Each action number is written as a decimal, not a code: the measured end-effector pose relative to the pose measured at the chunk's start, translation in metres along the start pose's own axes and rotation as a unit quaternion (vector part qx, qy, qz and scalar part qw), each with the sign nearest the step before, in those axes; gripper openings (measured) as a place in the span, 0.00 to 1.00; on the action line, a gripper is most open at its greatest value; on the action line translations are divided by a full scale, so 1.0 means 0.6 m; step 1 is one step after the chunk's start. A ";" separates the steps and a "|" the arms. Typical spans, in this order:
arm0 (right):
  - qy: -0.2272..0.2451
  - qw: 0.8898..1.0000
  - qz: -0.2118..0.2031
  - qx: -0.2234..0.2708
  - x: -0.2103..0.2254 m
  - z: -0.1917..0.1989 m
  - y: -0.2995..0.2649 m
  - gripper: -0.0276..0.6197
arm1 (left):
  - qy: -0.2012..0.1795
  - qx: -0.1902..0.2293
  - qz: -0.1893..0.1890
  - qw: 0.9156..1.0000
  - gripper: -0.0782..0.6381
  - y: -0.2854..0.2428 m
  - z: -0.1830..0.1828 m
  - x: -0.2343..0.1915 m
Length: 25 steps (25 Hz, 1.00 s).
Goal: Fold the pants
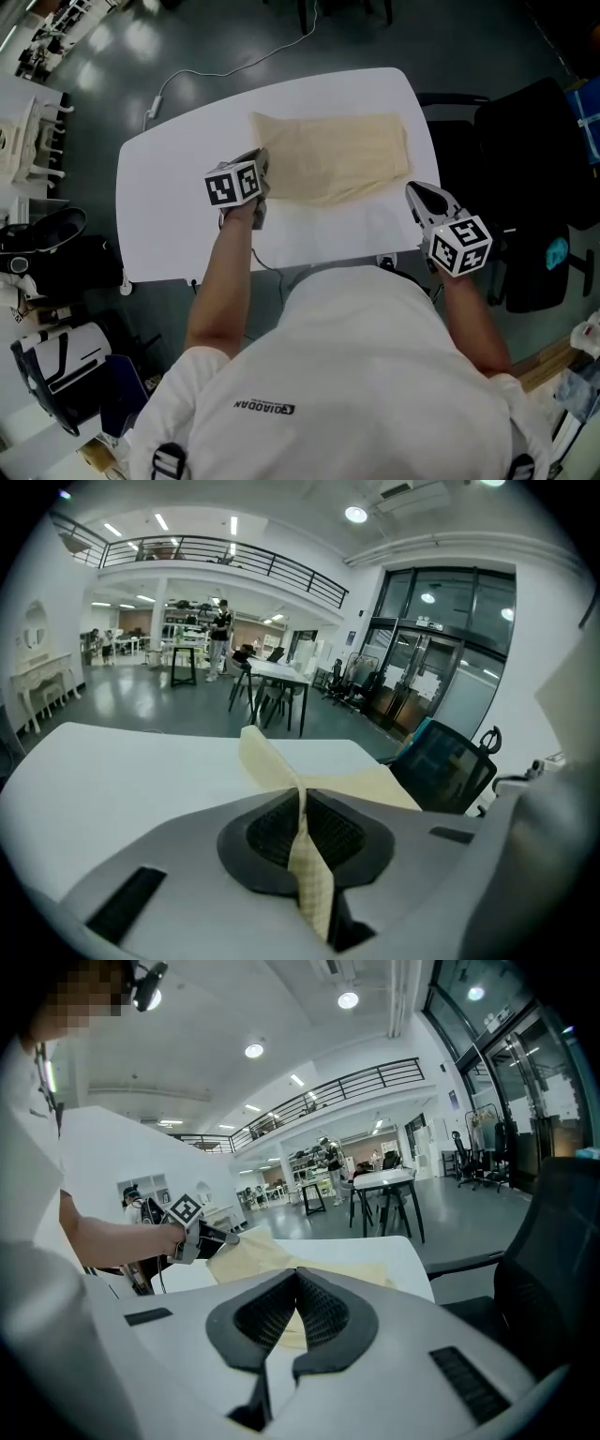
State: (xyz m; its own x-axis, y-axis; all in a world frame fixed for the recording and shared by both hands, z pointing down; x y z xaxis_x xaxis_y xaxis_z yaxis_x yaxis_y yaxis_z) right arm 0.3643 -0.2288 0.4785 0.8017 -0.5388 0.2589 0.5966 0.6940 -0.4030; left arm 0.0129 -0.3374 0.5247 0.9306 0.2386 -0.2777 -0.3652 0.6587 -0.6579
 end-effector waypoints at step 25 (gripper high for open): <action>-0.036 0.998 0.001 0.046 0.142 0.008 0.096 0.07 | -0.114 0.004 0.052 0.992 0.17 -0.062 -0.101 0.341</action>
State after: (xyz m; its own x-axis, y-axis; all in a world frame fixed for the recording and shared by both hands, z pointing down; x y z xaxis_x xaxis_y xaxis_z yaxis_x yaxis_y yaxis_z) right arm 0.4674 -0.2326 0.4813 0.8013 -0.5040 0.3222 0.5935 0.7372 -0.3229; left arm 0.2151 -0.3563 0.4501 0.8702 0.4601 -0.1764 -0.4594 0.6278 -0.6284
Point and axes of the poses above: the fingertips, and each gripper's own axes: y backward along the fingers, x to its right, z out of its underside, the point moved 5 cm from there along y, backward along the fingers, and after that the axes turned 1 degree about -x, right-handed, at the moved point
